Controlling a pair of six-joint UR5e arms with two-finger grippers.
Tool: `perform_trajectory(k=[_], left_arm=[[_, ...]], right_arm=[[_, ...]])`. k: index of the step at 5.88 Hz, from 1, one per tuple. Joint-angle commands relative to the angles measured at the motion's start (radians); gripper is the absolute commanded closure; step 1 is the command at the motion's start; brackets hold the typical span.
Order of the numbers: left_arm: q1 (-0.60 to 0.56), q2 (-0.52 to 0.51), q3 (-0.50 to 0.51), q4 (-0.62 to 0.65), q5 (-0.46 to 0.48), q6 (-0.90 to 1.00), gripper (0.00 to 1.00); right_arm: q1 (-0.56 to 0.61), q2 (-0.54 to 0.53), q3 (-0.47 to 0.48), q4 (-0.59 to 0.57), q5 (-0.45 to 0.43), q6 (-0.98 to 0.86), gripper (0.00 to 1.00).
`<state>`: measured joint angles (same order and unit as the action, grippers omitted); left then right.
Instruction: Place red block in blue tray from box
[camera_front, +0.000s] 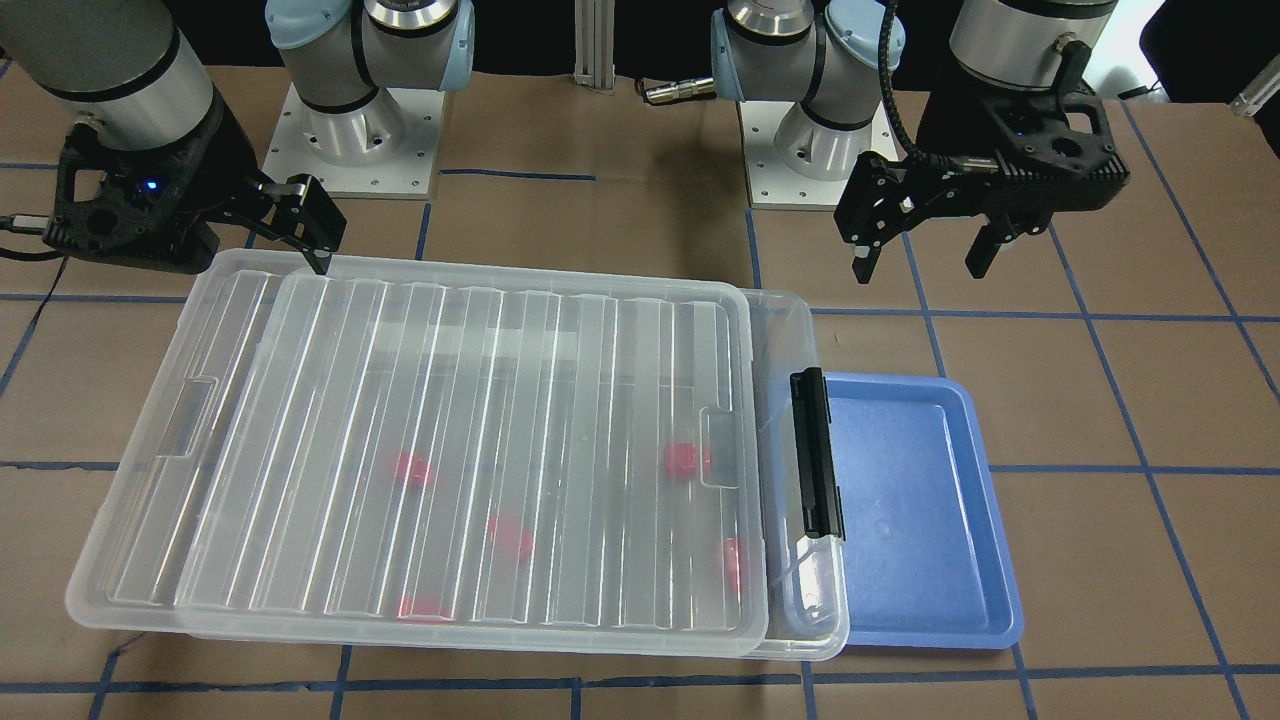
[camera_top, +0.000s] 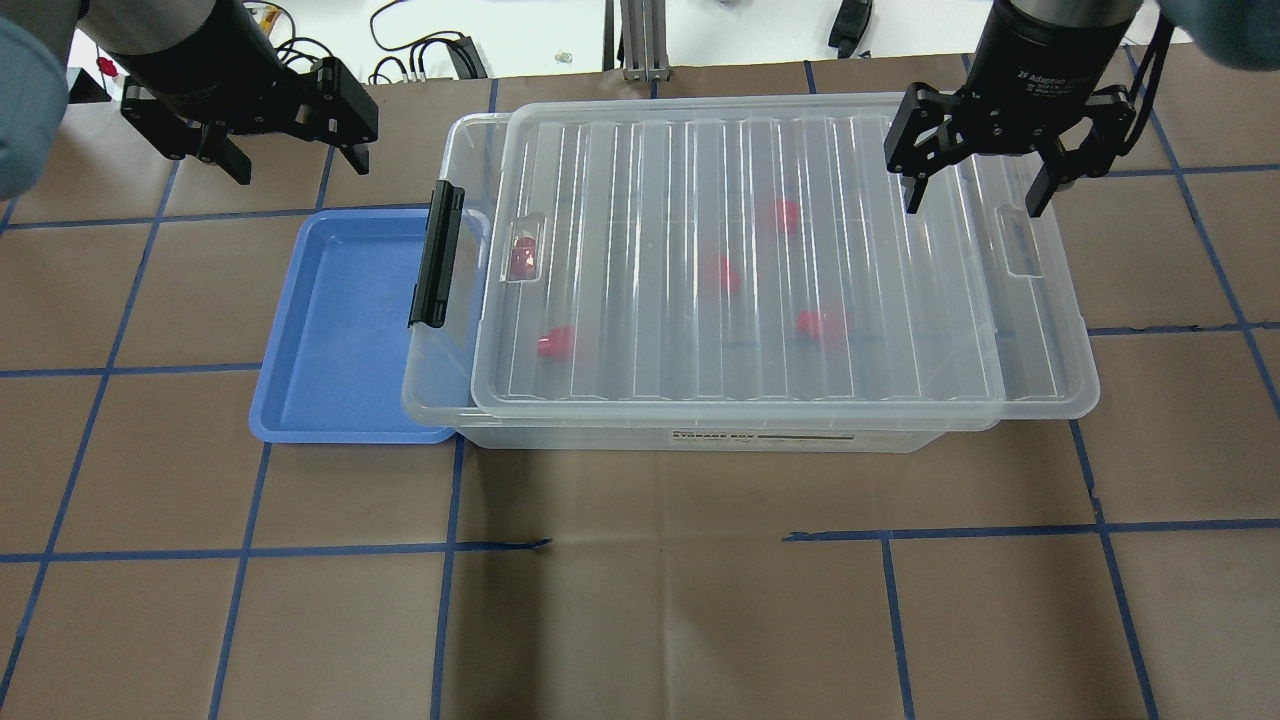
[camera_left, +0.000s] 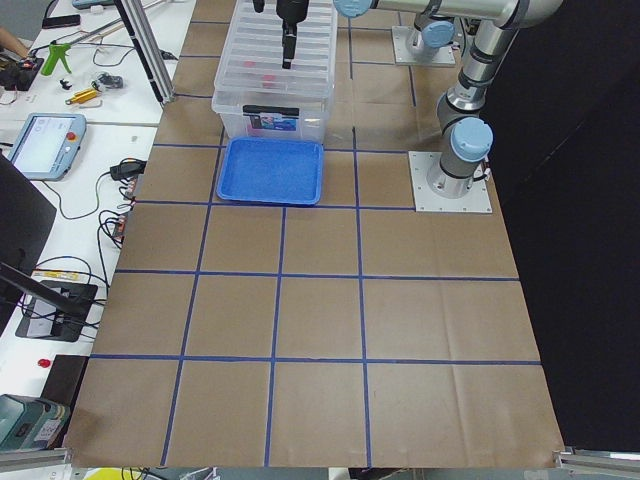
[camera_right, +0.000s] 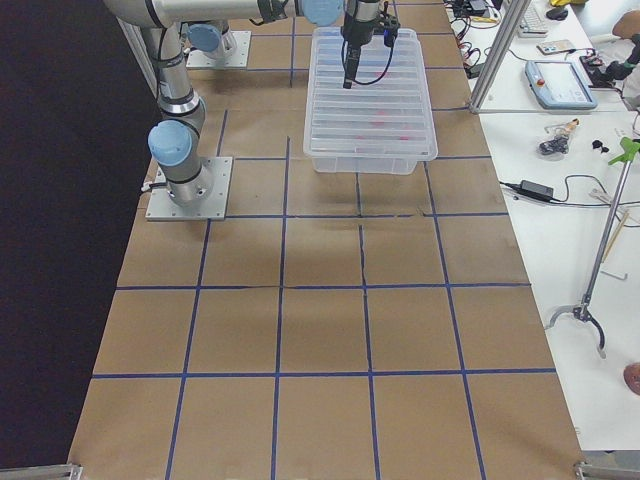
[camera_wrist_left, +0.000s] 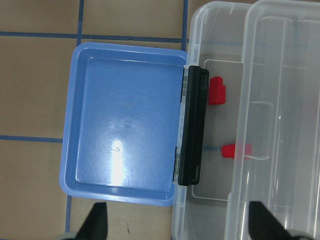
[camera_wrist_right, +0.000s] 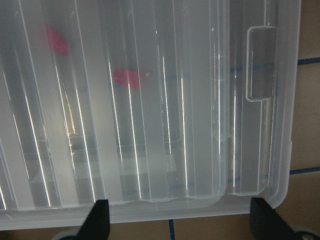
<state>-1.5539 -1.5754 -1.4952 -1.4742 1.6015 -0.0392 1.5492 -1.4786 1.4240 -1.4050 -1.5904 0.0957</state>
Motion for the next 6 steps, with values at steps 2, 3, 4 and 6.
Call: perform_trajectory(k=[2,3,4,6], left_arm=[[0.000,0.000,0.000,0.000,0.000,0.001,0.01],[0.000,0.000,0.000,0.000,0.000,0.001,0.01],[0.000,0.000,0.000,0.000,0.000,0.001,0.01],[0.000,0.000,0.001,0.000,0.000,0.001,0.01]], right_arm=[[-0.065,0.015,0.006,-0.006,-0.009,-0.089,0.00],[-0.169,0.020,0.039,-0.011,-0.008,-0.196,0.00],[-0.261,0.023,0.105,-0.069,-0.006,-0.229,0.00],[-0.316,0.024,0.241,-0.211,-0.006,-0.332,0.00]])
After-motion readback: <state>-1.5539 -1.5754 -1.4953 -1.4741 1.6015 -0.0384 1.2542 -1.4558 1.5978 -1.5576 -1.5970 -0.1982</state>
